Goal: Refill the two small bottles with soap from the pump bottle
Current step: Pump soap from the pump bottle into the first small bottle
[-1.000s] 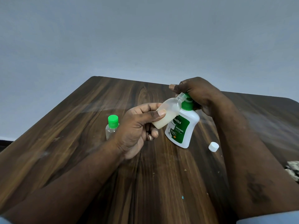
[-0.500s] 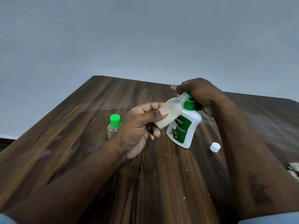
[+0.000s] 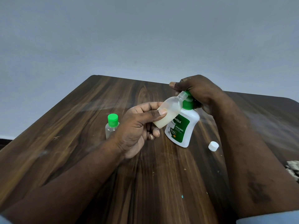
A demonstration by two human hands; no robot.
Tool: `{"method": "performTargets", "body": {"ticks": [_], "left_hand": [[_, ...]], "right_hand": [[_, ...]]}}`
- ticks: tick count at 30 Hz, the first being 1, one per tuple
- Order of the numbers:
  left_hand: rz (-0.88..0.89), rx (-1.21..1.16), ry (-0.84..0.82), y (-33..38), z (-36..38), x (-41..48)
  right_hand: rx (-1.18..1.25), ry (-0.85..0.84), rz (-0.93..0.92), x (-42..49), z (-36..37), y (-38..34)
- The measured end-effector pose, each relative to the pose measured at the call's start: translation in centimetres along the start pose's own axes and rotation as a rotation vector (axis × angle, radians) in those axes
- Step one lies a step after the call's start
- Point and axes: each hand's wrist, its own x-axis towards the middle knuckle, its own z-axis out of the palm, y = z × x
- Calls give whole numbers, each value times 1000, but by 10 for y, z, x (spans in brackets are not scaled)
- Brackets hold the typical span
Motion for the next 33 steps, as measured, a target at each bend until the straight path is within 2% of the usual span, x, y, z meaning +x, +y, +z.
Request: {"method": "performTargets", "body": {"ticks": [15, 24, 33], "left_hand": [[-1, 4, -5, 1, 1, -1], [-9, 10, 17, 1, 3, -1], [-5, 8, 22, 2, 2, -1]], "right_hand": [[14, -12, -14, -1, -3, 1], [5, 5, 39, -1, 1, 3], [5, -7, -13, -6, -2, -2]]}}
